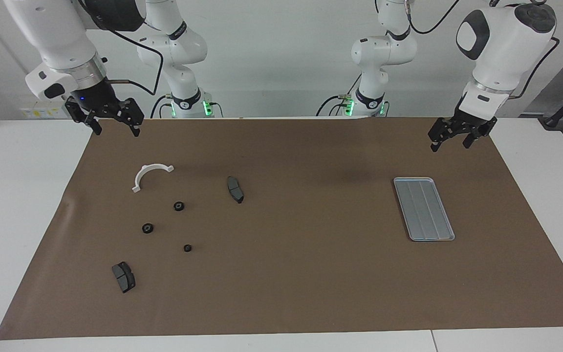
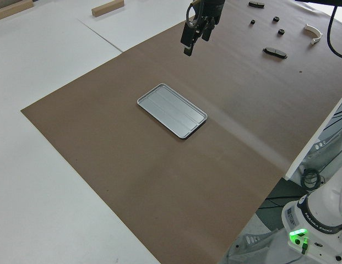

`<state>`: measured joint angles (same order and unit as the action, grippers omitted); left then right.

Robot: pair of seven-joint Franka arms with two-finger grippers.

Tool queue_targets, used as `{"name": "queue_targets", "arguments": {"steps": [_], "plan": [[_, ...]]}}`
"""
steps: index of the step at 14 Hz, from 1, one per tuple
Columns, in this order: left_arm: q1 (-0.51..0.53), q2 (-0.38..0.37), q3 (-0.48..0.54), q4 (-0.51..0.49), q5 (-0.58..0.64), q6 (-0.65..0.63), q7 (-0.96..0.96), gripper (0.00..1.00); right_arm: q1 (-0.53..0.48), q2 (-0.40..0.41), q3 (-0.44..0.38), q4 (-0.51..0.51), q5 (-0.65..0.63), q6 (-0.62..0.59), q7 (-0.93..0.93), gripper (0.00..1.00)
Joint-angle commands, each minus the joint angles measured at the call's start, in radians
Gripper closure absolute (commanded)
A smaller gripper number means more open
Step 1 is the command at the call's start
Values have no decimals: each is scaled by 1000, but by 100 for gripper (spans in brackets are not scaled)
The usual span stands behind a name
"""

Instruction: Pick bearing gear from pile to tray

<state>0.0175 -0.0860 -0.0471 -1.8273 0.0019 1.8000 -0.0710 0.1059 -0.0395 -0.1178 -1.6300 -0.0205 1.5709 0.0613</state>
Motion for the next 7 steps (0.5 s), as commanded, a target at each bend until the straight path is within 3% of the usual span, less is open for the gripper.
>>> {"name": "queue_targets", "arguments": {"steps": [1, 7], "plan": [[-4, -14, 4, -15, 15, -2, -12, 0, 5, -26, -9, -33, 2, 8, -11, 0], [-4, -14, 4, -15, 15, -2, -12, 0, 5, -30, -11, -44, 4, 17, -11, 0]]}}
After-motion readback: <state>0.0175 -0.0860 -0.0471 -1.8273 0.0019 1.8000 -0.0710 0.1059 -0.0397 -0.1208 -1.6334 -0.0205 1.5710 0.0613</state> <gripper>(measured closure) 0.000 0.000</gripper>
